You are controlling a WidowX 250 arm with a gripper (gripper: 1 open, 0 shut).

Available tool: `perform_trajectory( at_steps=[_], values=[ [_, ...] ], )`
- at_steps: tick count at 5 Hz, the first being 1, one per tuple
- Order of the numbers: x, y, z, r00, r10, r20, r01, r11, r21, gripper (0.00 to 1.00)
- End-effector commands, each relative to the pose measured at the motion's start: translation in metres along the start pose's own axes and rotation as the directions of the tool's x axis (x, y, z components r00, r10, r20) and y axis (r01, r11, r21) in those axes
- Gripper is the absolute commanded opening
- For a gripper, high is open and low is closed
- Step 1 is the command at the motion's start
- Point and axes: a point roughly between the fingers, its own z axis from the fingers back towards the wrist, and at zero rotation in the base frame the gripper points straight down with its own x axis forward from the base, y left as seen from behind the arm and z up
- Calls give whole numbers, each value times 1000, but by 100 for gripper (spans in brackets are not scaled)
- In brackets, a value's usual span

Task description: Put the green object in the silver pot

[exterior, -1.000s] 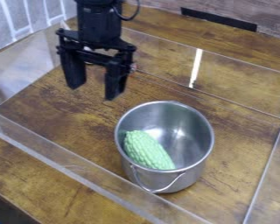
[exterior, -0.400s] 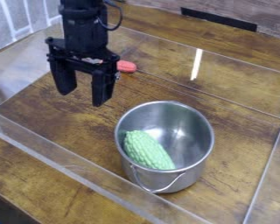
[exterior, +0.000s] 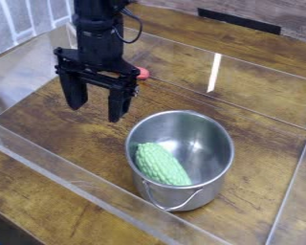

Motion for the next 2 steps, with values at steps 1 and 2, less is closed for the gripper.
perform_trajectory(
  at_steps=[1, 2],
  values=[
    [-2, -8, 15, 997, -58, 46, 58, 998, 3, 100],
    [-5, -12, 26, 992, -105, 72, 104, 995, 6, 100]
  ],
)
